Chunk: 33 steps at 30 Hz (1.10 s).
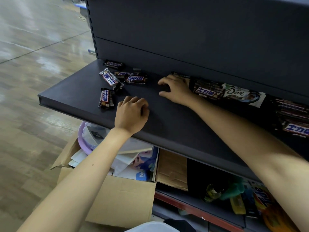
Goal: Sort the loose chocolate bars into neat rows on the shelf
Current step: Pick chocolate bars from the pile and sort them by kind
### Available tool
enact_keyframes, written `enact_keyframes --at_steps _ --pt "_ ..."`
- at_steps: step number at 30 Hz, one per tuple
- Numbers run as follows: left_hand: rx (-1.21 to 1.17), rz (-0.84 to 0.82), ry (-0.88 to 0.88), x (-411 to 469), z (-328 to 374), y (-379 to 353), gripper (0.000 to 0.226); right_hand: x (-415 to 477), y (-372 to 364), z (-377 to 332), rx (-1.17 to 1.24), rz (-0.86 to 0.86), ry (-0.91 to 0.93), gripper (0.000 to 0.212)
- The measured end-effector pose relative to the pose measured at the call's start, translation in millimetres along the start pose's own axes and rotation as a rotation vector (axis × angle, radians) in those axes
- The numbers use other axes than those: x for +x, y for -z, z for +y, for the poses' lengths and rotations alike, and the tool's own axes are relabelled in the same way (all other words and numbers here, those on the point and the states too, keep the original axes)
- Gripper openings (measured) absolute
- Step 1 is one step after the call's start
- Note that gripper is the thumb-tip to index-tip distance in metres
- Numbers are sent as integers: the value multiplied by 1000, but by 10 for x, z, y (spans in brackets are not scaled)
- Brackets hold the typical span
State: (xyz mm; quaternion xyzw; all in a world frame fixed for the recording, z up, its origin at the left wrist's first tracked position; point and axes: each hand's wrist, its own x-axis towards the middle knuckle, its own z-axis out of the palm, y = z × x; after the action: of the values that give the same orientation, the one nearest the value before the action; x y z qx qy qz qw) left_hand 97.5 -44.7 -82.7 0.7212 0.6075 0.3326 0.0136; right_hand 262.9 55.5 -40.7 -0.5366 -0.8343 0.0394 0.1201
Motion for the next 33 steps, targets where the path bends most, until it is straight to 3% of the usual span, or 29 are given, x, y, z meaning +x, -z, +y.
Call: enact_keyframes --at_steps 4,9,15,17,20,22,26,33 --pt "-75 78 80 1 -24 -48 21 306 -122 -249 32 -3 3 49" --pt "-76 87 75 29 -40 -62 32 627 -291 -459 11 -128 -118 68" --pt "-60 89 54 43 -77 -74 21 684 -351 -540 -128 -76 -57 49" --pt "-59 99 50 51 -80 -79 23 619 -292 -513 42 -86 -40 41" --pt "-75 110 51 51 -77 -89 26 417 -168 -440 602 -130 -131 36" --pt "-84 114 53 50 -85 -86 26 268 -94 -370 803 -155 -177 33" --pt "-95 116 75 44 -98 -80 16 -20 33 -238 1007 -193 -264 29" --pt "-158 93 103 58 -82 -64 17 -467 196 -99 1159 -191 -316 27"
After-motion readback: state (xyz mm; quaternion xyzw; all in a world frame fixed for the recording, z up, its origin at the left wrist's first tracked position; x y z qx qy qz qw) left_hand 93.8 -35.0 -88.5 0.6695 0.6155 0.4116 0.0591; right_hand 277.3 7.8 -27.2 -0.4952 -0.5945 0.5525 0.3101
